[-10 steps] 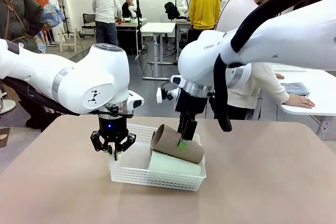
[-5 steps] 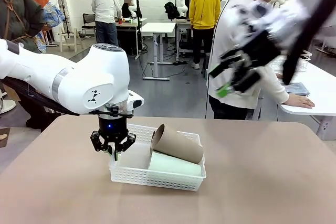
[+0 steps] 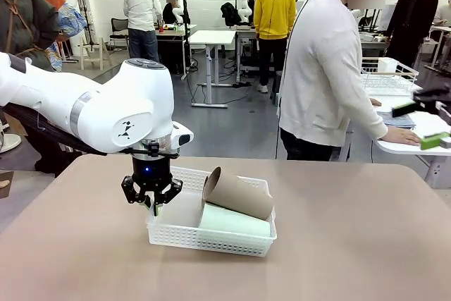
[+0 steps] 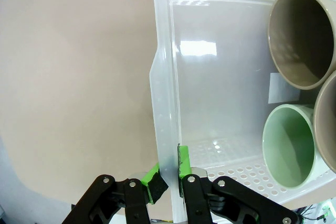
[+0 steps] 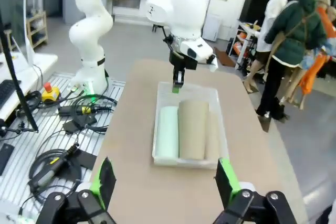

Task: Clean and organize the cups into the basket.
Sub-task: Pick up the Reusable plastic cup from the right side of the table and stack it inside the Organizing basket in the center of the table.

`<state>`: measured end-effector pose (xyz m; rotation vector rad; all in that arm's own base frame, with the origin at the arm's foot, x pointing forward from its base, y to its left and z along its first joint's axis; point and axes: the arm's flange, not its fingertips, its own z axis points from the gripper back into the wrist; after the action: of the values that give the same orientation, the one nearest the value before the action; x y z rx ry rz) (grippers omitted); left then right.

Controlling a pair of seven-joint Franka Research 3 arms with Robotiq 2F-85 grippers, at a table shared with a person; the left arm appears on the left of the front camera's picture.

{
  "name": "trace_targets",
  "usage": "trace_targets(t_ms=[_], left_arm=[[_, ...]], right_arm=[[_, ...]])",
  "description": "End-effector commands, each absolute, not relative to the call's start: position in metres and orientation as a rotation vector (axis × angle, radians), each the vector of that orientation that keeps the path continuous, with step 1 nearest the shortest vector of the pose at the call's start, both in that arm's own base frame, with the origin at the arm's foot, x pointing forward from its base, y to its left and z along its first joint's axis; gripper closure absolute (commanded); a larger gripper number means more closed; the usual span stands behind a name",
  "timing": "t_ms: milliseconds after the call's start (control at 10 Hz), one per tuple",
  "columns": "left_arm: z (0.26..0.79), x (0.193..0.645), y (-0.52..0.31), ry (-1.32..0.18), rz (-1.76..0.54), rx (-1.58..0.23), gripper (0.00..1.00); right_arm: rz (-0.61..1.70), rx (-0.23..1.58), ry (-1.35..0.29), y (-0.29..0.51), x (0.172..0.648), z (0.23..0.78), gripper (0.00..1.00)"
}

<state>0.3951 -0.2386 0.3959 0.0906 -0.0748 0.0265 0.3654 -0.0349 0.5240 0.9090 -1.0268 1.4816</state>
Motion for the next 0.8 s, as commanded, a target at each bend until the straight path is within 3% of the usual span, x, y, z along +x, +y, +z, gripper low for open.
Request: trace_targets(t_ms=[0, 700], left_arm=[[0.398, 0.395, -0.241, -0.084, 0.048, 0.092, 1.00], [0.398, 0.395, -0.241, -0.084, 0.048, 0.092, 1.00]], right_arm=[[1.447, 0.945, -1.045, -0.047, 0.373, 0.505, 0.00], [1.423, 0.936, -1.029, -0.065, 0.369, 0.494, 0.00]])
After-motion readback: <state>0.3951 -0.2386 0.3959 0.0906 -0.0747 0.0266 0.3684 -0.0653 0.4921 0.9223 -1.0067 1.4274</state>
